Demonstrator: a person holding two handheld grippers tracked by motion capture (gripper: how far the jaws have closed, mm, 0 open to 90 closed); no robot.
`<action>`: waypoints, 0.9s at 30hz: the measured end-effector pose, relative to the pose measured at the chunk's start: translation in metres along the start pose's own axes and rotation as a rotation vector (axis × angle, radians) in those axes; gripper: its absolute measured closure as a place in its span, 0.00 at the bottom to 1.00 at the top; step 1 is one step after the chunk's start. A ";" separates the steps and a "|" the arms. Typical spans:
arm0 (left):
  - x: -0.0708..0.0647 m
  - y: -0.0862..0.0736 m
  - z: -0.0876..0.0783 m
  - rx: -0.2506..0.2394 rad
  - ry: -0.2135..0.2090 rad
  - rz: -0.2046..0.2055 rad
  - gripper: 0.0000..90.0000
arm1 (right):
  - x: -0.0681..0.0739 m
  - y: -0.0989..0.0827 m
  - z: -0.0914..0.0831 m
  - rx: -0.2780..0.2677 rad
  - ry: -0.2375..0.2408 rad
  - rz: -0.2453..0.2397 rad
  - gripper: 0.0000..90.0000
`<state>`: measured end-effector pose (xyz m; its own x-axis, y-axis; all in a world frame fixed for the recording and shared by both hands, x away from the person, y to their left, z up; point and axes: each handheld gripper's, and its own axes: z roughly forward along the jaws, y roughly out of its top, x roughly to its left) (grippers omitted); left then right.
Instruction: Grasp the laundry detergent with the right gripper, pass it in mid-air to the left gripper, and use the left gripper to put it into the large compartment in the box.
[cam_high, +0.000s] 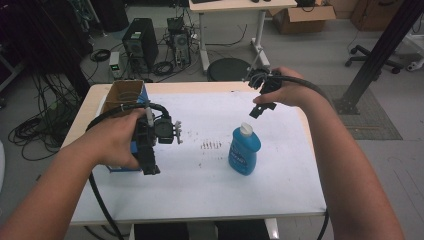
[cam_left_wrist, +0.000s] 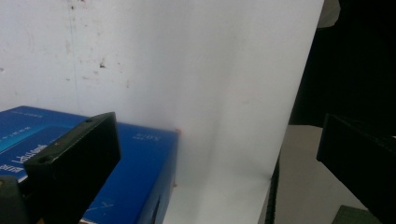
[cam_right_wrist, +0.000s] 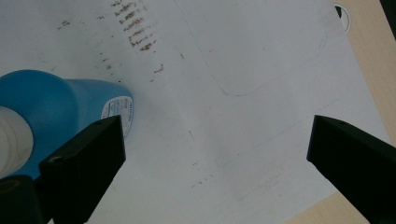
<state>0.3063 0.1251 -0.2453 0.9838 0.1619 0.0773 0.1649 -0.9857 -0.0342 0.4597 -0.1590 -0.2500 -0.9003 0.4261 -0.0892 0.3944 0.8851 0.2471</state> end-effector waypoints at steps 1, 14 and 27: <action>0.000 0.000 0.000 0.000 0.000 0.000 0.00 | 0.000 0.000 0.000 0.000 0.000 0.000 0.05; -0.004 -0.003 -0.002 -0.020 0.003 -0.013 0.00 | -0.002 -0.017 -0.004 -0.030 -0.004 0.023 0.05; -0.001 -0.002 -0.004 -0.016 0.010 -0.005 0.00 | 0.005 -0.048 -0.008 -0.018 0.008 0.015 0.06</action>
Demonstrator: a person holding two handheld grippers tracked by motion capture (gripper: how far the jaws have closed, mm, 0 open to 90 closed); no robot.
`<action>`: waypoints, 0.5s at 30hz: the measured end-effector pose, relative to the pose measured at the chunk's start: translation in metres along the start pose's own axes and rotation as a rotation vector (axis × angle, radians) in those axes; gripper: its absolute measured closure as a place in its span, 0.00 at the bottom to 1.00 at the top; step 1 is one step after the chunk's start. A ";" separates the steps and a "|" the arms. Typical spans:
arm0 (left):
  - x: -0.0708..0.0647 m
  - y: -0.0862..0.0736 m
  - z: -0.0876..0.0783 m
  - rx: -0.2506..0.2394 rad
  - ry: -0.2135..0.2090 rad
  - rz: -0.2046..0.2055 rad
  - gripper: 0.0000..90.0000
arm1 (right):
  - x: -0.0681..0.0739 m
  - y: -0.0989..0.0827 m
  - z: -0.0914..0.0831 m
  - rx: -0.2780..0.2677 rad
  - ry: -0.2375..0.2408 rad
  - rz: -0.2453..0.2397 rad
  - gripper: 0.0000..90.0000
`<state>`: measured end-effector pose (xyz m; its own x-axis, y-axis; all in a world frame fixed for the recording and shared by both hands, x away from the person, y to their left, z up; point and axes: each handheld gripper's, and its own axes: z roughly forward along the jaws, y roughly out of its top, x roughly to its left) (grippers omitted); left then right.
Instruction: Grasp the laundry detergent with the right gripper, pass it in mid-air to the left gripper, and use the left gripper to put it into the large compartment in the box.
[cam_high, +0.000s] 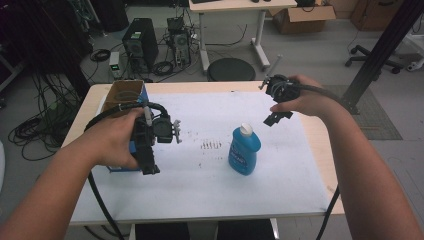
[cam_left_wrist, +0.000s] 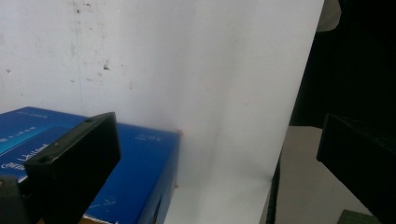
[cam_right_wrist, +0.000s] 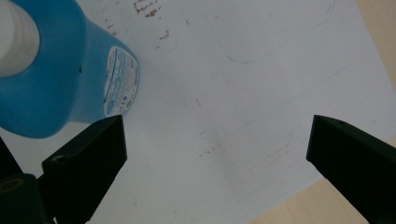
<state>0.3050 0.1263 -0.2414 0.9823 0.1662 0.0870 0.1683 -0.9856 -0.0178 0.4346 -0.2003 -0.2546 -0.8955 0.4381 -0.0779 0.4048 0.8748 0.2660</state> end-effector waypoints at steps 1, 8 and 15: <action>-0.001 0.001 -0.001 0.005 0.002 0.006 0.00 | 0.002 -0.006 -0.003 -0.002 -0.003 0.005 0.06; -0.003 0.002 -0.003 0.005 0.016 0.012 0.00 | 0.010 -0.023 -0.011 -0.014 -0.007 0.004 0.05; -0.006 0.001 -0.005 0.005 0.027 0.013 0.00 | 0.024 -0.039 -0.010 -0.039 0.012 -0.007 0.05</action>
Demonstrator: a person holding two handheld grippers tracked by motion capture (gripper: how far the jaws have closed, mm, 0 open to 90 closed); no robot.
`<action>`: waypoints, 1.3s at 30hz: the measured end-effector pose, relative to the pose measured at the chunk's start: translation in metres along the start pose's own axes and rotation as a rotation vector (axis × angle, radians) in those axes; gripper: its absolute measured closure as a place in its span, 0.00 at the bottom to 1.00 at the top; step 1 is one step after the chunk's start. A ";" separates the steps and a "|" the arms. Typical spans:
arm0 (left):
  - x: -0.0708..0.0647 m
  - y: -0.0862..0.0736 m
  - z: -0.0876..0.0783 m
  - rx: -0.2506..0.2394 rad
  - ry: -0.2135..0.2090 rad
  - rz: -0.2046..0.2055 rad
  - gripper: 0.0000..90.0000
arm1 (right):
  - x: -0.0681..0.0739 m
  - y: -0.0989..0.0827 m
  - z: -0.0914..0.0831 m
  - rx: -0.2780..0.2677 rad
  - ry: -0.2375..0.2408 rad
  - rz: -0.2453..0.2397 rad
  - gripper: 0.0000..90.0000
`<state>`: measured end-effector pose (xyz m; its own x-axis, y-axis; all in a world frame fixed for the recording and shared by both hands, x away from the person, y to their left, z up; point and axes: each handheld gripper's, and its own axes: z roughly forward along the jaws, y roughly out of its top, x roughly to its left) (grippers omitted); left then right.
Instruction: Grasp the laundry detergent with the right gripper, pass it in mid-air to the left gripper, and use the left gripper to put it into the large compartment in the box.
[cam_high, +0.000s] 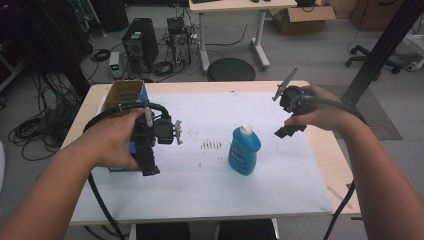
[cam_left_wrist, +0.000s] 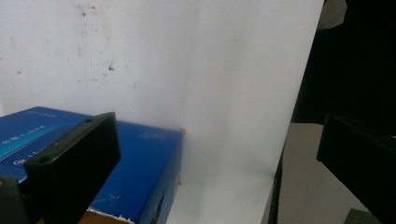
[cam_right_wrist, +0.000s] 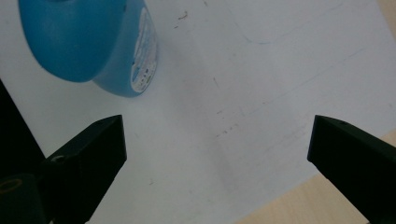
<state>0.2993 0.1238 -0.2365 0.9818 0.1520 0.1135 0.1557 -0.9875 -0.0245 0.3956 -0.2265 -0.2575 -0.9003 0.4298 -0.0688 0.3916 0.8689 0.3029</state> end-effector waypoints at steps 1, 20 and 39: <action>0.000 0.000 0.000 0.000 0.003 0.002 0.00 | 0.002 -0.002 0.001 -0.005 0.004 -0.005 0.05; -0.001 -0.005 0.008 -0.006 0.008 0.000 0.00 | 0.041 -0.024 0.022 -0.061 0.028 -0.056 0.05; -0.002 -0.002 0.009 0.005 0.025 0.012 0.00 | 0.072 -0.041 0.058 -0.143 0.072 -0.016 0.05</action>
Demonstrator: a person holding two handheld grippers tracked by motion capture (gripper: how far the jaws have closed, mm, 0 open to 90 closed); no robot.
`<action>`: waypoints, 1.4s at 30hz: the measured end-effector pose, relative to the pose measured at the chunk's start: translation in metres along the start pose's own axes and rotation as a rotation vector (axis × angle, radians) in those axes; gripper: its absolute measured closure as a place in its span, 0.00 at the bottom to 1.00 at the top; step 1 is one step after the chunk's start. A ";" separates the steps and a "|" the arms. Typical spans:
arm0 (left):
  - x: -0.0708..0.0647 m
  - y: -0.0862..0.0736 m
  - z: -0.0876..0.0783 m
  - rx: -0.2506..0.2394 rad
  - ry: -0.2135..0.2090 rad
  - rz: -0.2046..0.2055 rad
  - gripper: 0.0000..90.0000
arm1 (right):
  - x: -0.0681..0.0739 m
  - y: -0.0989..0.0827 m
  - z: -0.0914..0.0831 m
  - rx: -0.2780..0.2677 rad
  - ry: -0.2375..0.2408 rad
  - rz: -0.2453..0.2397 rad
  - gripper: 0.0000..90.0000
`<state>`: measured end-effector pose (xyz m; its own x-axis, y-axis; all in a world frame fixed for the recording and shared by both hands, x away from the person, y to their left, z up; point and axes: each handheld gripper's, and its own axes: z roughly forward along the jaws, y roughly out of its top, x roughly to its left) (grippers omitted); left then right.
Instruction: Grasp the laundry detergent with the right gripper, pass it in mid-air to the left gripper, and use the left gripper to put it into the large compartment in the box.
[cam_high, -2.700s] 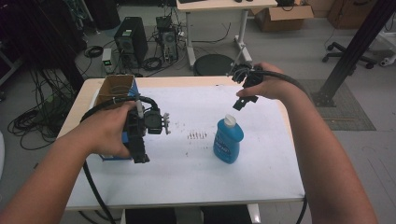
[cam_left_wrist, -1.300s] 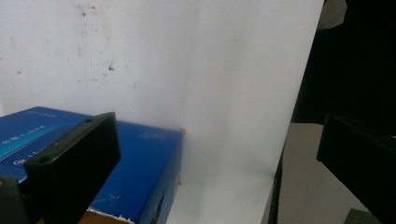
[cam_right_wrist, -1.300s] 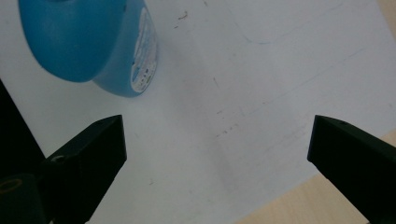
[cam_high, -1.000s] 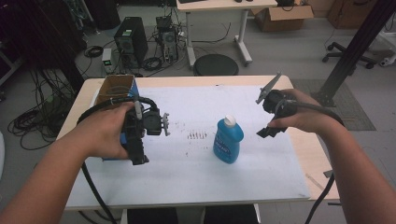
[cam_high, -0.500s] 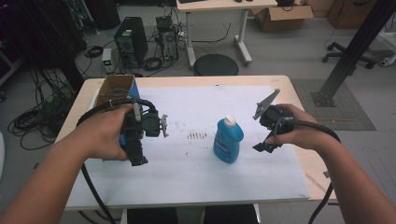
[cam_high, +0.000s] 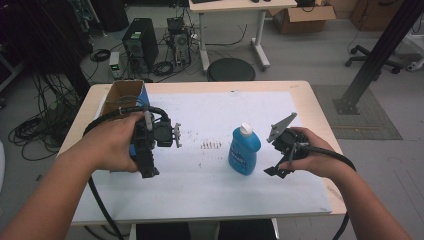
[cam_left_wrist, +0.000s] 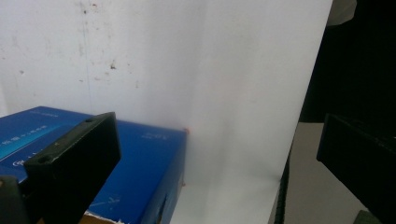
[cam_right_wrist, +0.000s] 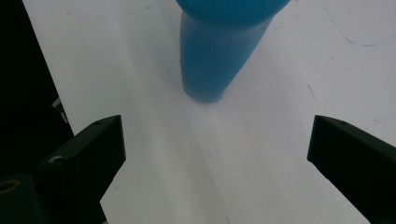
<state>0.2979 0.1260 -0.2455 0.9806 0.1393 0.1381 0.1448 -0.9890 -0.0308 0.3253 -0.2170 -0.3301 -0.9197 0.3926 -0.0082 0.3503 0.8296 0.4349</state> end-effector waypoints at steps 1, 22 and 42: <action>0.000 0.000 0.000 0.001 0.001 0.000 0.00 | 0.001 -0.001 0.001 -0.008 -0.002 0.004 0.05; -0.002 -0.001 0.000 0.007 0.022 0.004 0.00 | 0.008 -0.010 0.030 -0.129 0.003 0.069 0.04; -0.005 0.003 0.006 0.019 0.017 0.008 0.00 | 0.007 -0.014 0.056 -0.286 0.013 0.146 0.04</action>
<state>0.2939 0.1225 -0.2520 0.9794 0.1301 0.1544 0.1393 -0.9889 -0.0507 0.3239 -0.2042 -0.3865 -0.8662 0.4928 0.0833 0.4162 0.6190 0.6660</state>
